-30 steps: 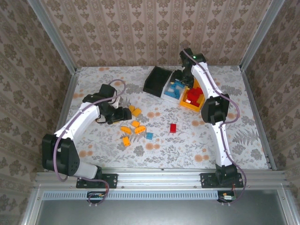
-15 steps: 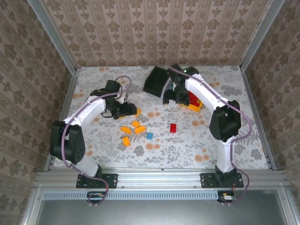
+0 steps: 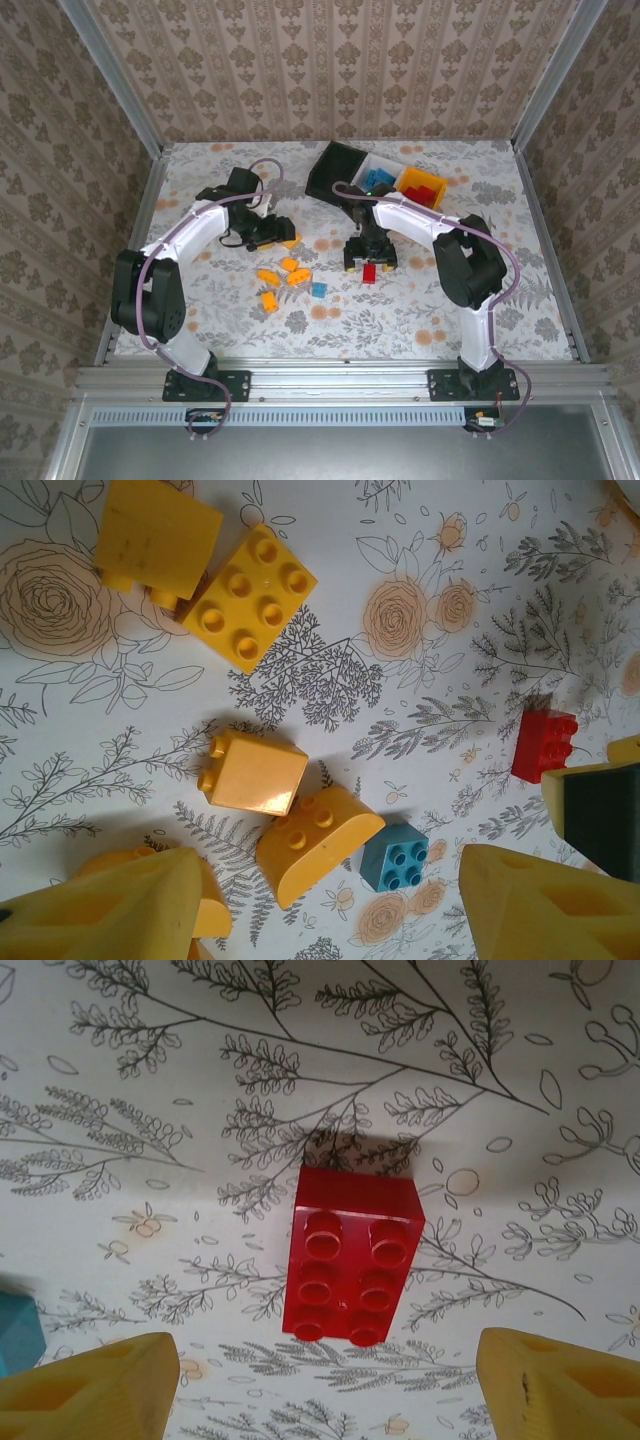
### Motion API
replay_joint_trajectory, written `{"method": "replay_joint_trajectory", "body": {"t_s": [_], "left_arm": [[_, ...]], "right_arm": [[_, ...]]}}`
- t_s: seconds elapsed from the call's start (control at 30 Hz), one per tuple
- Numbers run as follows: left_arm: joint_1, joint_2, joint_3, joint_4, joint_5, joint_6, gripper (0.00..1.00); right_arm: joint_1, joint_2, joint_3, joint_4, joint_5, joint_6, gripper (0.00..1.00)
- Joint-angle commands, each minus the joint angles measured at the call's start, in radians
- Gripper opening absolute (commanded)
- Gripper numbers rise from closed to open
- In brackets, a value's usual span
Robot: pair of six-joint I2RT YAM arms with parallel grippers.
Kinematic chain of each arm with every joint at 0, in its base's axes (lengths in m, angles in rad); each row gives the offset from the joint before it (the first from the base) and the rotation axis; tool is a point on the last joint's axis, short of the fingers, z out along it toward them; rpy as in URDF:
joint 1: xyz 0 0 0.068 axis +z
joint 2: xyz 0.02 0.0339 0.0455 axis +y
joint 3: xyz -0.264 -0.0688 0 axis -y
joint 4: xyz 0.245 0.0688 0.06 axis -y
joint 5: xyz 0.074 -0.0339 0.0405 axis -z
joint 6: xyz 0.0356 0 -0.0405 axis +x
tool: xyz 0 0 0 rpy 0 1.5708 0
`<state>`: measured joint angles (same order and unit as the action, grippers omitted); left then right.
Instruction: Sort the legos into containers by color
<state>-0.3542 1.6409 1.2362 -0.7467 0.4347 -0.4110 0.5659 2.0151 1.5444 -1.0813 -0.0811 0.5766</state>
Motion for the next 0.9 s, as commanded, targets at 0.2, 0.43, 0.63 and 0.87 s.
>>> {"method": "replay_joint_trajectory", "body": {"t_s": [0.2,0.43,0.63,0.87], "left_arm": [[-0.005,-0.020,0.014,-0.014,0.005,0.016,0.70],[-0.005,-0.039,0.000,-0.020,0.000,0.008,0.71],[-0.005,-0.048,0.002,-0.029,-0.008,0.008,0.71],[-0.008,-0.052,0.000,-0.023,-0.007,-0.001,0.71]], "right_arm": [[-0.007,0.081,-0.016,0.050,0.005,0.008,0.70],[-0.021,0.106,-0.048,0.076,-0.007,0.011,0.58],[-0.030,0.093,-0.043,0.068,-0.002,0.005,0.49],[-0.039,0.038,-0.024,0.042,0.002,-0.003,0.39]]}}
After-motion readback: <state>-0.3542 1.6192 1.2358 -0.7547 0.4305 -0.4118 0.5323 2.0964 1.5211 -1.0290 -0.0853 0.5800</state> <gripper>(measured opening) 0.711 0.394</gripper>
